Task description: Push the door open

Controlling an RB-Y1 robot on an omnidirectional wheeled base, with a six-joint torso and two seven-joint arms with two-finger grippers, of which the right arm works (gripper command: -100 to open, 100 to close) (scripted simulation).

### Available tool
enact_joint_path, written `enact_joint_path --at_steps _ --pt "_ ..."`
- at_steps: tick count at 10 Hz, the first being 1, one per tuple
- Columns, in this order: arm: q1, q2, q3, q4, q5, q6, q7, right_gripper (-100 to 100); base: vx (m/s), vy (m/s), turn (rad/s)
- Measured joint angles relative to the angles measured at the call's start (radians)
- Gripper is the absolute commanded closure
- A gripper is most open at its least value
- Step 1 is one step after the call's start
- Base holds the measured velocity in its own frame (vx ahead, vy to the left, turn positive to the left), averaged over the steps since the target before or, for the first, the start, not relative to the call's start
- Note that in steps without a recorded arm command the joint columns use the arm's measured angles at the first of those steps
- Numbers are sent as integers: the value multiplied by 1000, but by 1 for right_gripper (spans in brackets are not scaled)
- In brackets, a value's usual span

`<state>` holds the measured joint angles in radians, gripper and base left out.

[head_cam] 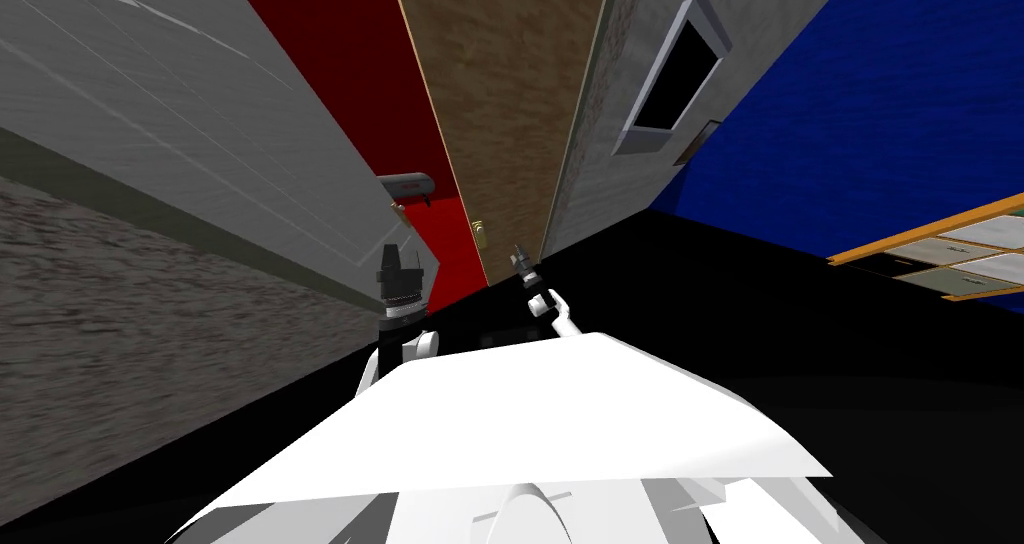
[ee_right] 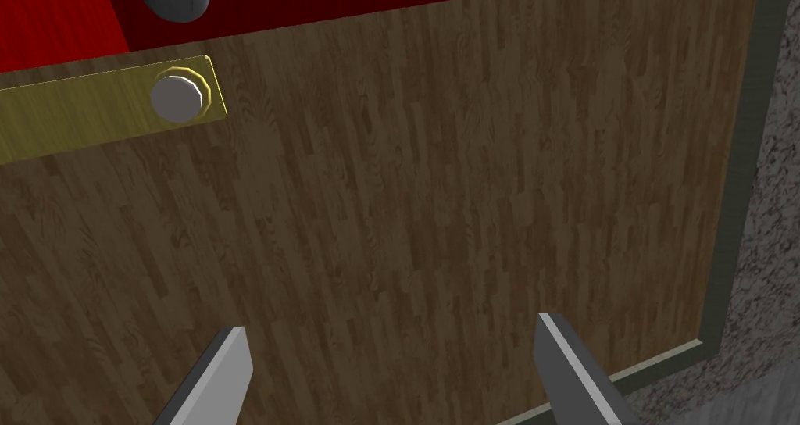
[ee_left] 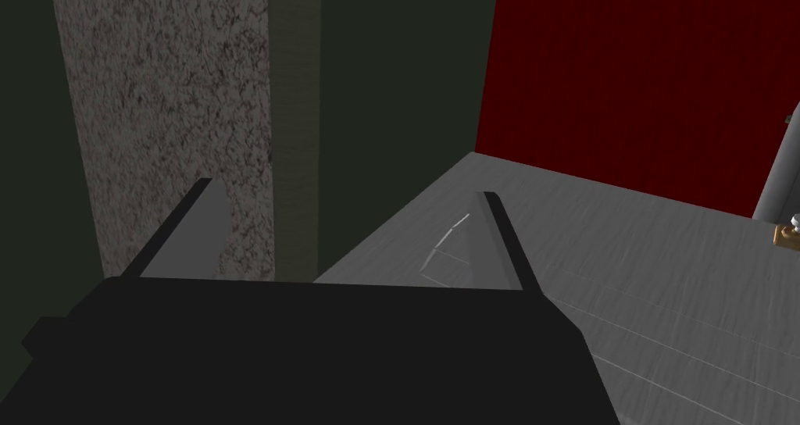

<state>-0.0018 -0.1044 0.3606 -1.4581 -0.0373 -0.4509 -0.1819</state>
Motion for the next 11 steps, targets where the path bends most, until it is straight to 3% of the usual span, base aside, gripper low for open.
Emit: enact_joint_path --at_steps 2,5,7,9,11 --pt "-26 -10 18 44 -1 -1 -9 -100 83 73 -95" --pt "-66 -13 44 95 0 15 -16 -100 74 72 -89" --pt "-101 -9 67 153 2 16 -19 -100 130 115 -167" --pt "-134 -16 94 189 3 39 -27 -100 104 99 -93" --pt "-156 -18 112 226 4 42 -31 -100 99 77 -95"
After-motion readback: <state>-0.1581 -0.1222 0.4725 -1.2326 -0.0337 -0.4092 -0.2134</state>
